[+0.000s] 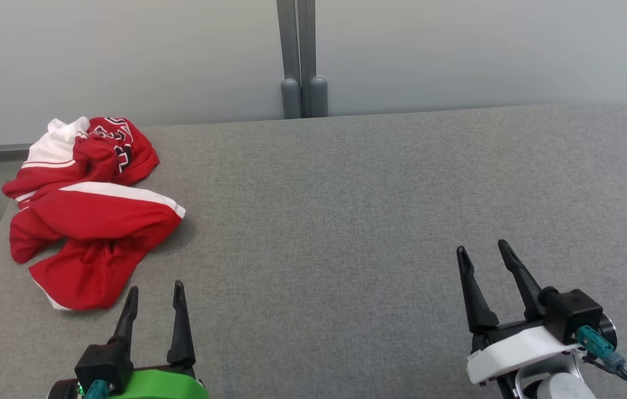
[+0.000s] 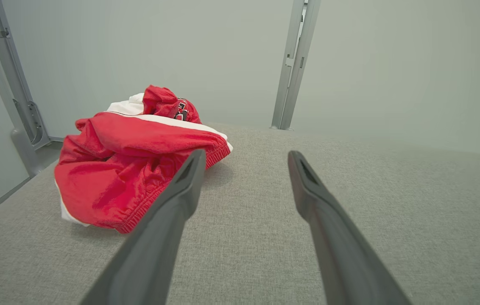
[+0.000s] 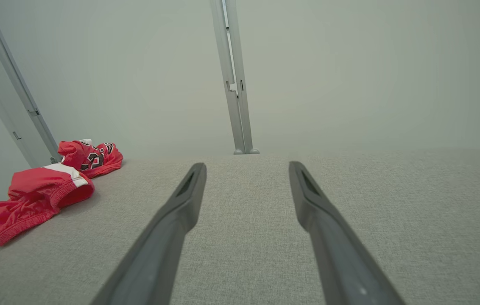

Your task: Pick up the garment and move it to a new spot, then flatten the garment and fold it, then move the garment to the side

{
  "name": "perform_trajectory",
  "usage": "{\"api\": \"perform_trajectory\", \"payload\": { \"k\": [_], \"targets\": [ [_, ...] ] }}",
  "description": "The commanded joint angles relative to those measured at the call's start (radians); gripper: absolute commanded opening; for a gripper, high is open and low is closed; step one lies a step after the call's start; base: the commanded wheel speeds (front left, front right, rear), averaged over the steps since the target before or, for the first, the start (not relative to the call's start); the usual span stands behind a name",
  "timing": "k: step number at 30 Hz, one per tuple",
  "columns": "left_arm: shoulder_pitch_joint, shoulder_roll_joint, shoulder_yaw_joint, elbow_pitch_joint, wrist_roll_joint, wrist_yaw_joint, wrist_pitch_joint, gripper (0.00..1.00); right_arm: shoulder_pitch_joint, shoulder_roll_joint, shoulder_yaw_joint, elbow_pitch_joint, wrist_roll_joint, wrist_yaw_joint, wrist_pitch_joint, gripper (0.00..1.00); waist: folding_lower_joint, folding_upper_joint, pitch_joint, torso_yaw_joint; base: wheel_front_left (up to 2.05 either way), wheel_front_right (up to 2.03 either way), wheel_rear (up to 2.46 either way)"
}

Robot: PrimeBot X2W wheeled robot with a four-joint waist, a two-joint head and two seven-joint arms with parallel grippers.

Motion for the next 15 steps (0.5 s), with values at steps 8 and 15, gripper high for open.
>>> {"api": "perform_trajectory", "payload": {
  "k": [8,15],
  "targets": [
    [0.023,0.008,-0.004,0.015,0.040,0.004,-0.018,1.00,0.021,-0.005,-0.001,-0.009,-0.053,0.000,-0.017,1.00,0.0000,0.0000,-0.006,0.002,0.00,0.00,0.00],
    [0.025,0.007,-0.002,0.023,0.037,0.004,-0.018,1.00,0.023,-0.005,-0.005,-0.004,-0.048,0.000,-0.017,1.00,0.0000,0.0000,-0.007,0.003,0.00,0.00,0.00]
  ]
}}
